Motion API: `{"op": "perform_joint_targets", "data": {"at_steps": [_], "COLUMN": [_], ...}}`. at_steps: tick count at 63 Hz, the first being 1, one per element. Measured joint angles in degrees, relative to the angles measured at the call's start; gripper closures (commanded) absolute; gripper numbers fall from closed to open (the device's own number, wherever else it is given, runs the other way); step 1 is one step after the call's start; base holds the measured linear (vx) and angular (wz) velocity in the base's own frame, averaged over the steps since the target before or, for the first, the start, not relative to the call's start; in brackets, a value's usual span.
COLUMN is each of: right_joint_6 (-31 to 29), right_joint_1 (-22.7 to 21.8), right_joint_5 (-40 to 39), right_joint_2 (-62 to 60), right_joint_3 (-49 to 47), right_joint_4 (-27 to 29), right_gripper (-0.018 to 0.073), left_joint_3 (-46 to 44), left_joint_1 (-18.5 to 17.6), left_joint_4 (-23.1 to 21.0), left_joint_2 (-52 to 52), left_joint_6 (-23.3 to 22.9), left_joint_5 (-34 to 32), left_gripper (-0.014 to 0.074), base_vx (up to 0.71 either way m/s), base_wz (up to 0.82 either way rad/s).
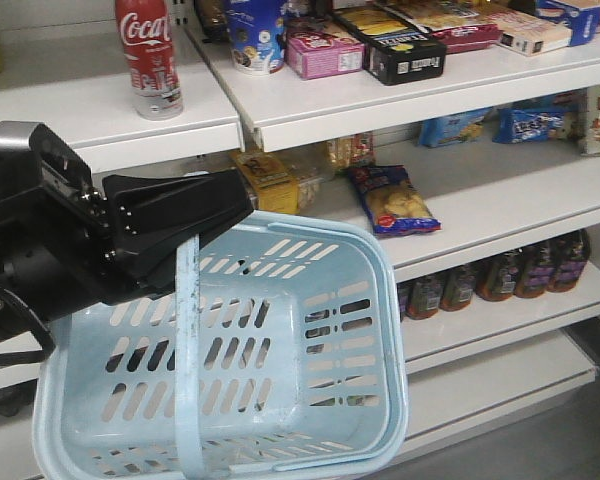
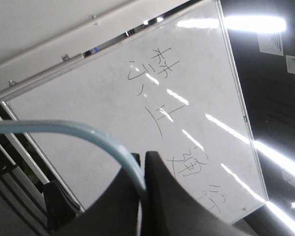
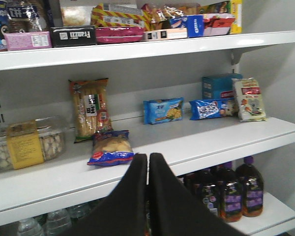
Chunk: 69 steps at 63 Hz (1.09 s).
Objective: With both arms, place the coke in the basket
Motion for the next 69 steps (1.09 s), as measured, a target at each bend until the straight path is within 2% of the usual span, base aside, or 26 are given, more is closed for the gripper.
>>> {"op": "perform_joint_targets", "data": {"at_steps": [69], "right_joint_6": [0.0], "right_joint_1": [0.0], "right_joint_5": [0.0], "right_joint_2": [0.0], "right_joint_3": [0.0], "right_joint_4": [0.0], "right_gripper": [0.0564], "left_joint_3": [0.0], "left_joint_1": [0.0], "left_joint_4": [0.0], "left_joint_2": [0.0], "left_joint_6": [0.0], "left_joint_5": [0.0], "left_gripper": [0.0603], "base_vx": [0.07], "base_wz": [0.27]}}
